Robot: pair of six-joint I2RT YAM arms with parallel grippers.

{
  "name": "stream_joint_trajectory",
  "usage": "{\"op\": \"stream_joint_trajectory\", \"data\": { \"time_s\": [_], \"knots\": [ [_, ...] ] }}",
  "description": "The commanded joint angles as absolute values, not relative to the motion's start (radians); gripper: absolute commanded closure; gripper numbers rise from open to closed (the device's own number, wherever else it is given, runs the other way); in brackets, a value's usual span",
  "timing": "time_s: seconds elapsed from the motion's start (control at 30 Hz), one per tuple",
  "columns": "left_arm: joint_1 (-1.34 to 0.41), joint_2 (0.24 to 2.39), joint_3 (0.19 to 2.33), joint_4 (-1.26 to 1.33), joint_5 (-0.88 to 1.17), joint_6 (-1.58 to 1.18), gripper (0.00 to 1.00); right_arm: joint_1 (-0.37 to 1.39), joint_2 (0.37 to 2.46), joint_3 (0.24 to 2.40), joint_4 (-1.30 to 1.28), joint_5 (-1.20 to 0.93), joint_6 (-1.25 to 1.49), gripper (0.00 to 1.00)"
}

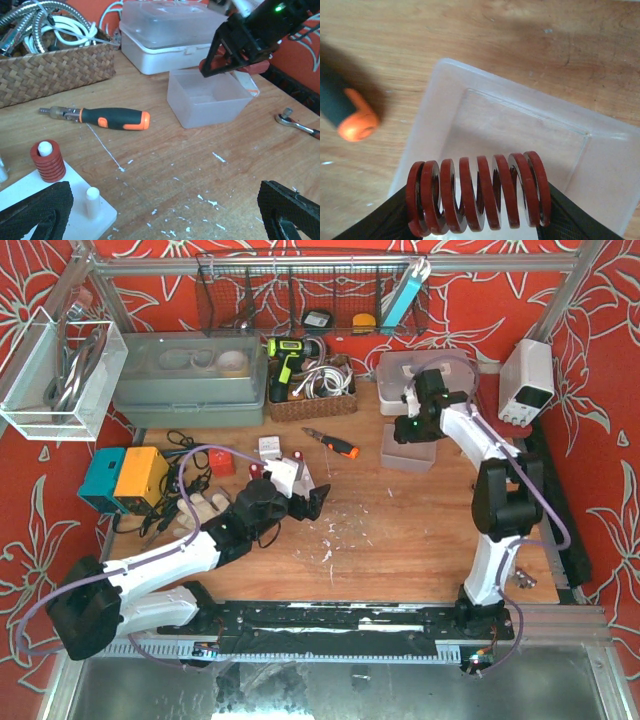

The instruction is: Install the large spring

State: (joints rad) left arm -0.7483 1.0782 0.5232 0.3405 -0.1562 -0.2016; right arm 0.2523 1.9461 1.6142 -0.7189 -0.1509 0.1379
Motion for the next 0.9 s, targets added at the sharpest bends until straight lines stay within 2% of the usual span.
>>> {"op": "stream_joint_trajectory", "data": {
  "time_s": [0.0,0.23,0.3,0.4,0.53,0.7,0.87],
  "knots": [
    [-0.758,1.044,0.481,0.424,-0.204,-0.187,0.0,0.265,1.814,1.535,-0.655,-0.305,0.248,0.68],
    [-0.758,1.005,0.213,0.937,0.038,0.073,0.05,0.355,1.65,1.403,-0.587,-0.45,0.353,0.7],
    [-0.758,1.02,0.233,0.92,0.092,0.109,0.07,0.396,1.608,1.376,-0.583,-0.467,0.364,0.7],
    [-0.758,1.04,0.269,0.892,0.127,0.179,0.16,0.45,1.543,1.313,-0.551,-0.517,0.395,0.7],
    [-0.758,1.04,0.221,1.026,0.173,0.351,0.28,0.51,1.484,1.204,-0.441,-0.635,0.475,0.71],
    [-0.756,1.086,0.253,1.021,0.229,0.536,0.33,0.574,1.427,1.138,-0.389,-0.691,0.522,0.72],
    [-0.749,1.12,0.277,1.027,0.227,0.57,0.32,0.626,1.389,1.121,-0.383,-0.7,0.522,0.72]
  ]
}}
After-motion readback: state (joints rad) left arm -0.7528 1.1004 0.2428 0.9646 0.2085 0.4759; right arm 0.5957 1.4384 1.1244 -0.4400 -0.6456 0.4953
